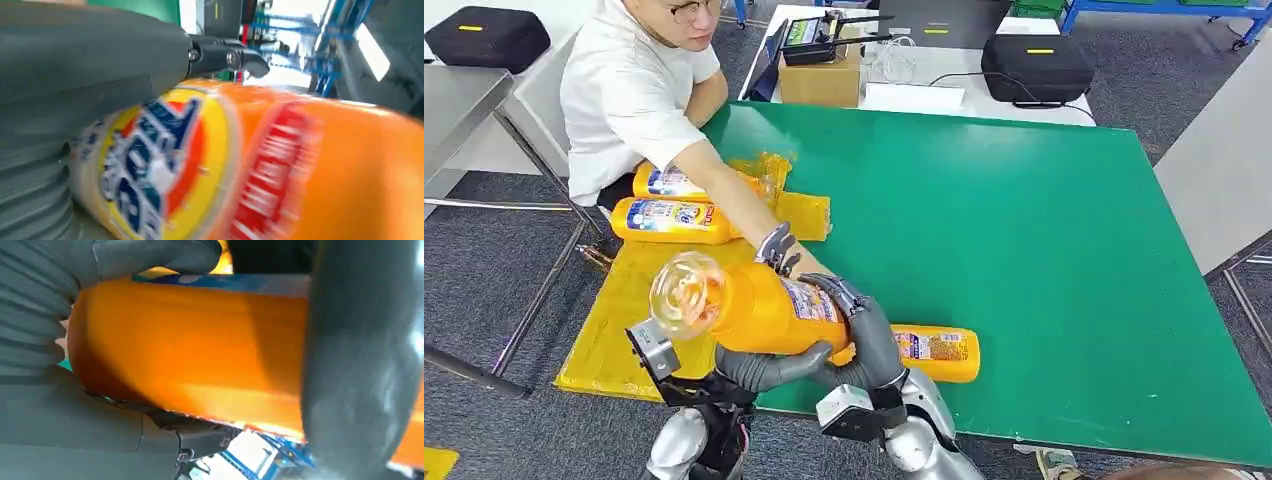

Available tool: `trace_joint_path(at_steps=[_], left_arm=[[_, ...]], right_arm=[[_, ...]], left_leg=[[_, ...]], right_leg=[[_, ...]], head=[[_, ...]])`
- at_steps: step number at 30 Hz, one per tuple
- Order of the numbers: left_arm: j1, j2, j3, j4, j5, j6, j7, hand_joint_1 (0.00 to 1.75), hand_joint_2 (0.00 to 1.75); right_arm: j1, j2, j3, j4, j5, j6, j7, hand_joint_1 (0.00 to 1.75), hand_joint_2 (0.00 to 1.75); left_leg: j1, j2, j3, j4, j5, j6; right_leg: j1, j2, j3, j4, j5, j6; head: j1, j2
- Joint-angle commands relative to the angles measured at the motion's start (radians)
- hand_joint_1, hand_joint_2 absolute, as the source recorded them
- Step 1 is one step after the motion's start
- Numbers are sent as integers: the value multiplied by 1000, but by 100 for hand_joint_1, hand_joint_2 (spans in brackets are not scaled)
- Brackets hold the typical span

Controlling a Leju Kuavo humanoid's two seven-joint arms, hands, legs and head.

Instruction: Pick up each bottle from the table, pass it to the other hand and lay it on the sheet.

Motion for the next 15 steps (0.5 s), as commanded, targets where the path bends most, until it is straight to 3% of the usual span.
trace_joint_path(at_steps=[1,2,3,4,7,8,13,15], left_arm=[[-85,-29,-3,16,57,116,1,30,175],[-87,-33,-3,14,48,141,-12,143,175],[-87,-33,-3,12,49,147,-13,154,175],[-87,-30,-6,7,52,158,-13,175,175],[-84,-27,-9,3,55,173,-12,175,175],[-82,-23,-11,1,57,177,-12,175,175],[-76,-4,-29,-4,52,176,8,175,175],[-79,2,-28,-5,59,180,22,175,175]], right_arm=[[-6,-39,112,138,22,-23,8,175,175],[5,-30,104,141,7,-37,17,175,175],[11,-26,99,144,2,-47,26,122,175],[17,-21,97,148,7,-76,35,0,175],[23,-17,88,146,-6,-93,43,0,175],[28,-14,78,139,-14,-104,46,0,0],[63,-10,-4,124,-90,-113,40,0,0],[81,-10,-44,93,-144,-117,-12,0,0]], left_leg=[[2,-4,1,-2,1,3],[1,-2,1,-1,0,2],[1,-3,1,-1,0,2],[1,-4,1,-1,0,3],[1,-3,2,-1,0,2],[1,-3,2,-2,0,3],[1,-3,2,-2,0,3],[1,-3,1,-1,0,3]], right_leg=[[3,-3,3,-3,1,-6],[1,-2,2,-2,0,-3],[1,-2,2,-2,0,-3],[2,-3,3,-3,0,-4],[2,-2,3,-2,0,-4],[2,-2,3,-3,0,-5],[2,-2,3,-3,0,-5],[2,-2,3,-2,0,-5]], head=[[0,0],[0,0],[0,0],[0,0],[0,0],[0,0],[0,0],[0,0]])
